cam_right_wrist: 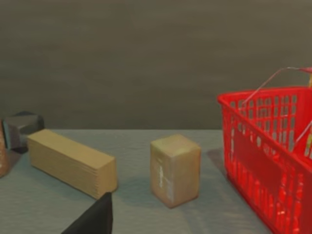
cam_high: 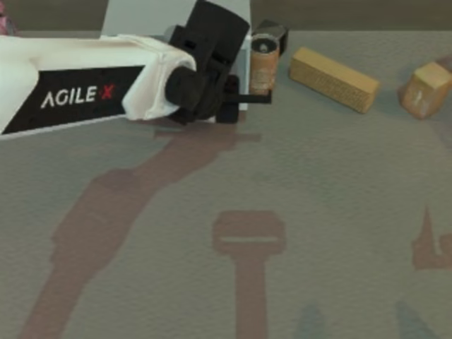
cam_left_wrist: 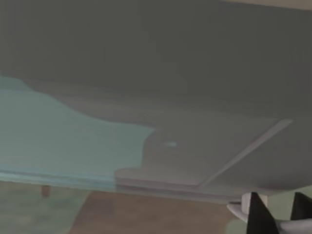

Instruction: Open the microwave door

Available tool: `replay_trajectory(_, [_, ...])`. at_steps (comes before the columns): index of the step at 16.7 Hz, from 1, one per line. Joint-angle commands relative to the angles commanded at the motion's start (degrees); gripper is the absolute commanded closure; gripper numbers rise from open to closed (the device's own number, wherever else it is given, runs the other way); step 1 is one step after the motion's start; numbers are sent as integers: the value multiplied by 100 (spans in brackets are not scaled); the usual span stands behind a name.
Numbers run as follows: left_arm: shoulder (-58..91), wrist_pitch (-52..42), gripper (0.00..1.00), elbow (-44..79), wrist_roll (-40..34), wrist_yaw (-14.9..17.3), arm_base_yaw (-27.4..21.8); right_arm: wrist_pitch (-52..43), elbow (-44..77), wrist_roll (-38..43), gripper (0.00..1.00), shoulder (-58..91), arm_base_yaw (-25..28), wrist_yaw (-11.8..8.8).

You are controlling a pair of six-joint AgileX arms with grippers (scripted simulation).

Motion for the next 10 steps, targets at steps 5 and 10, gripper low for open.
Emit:
replay_trajectory(5, [-107,96,100,-149,129,124,5,0,0,0,0,0,0,0])
replay_trajectory(10, [-236,209,100,-361,319,240,59,0,0,0,0,0,0,0])
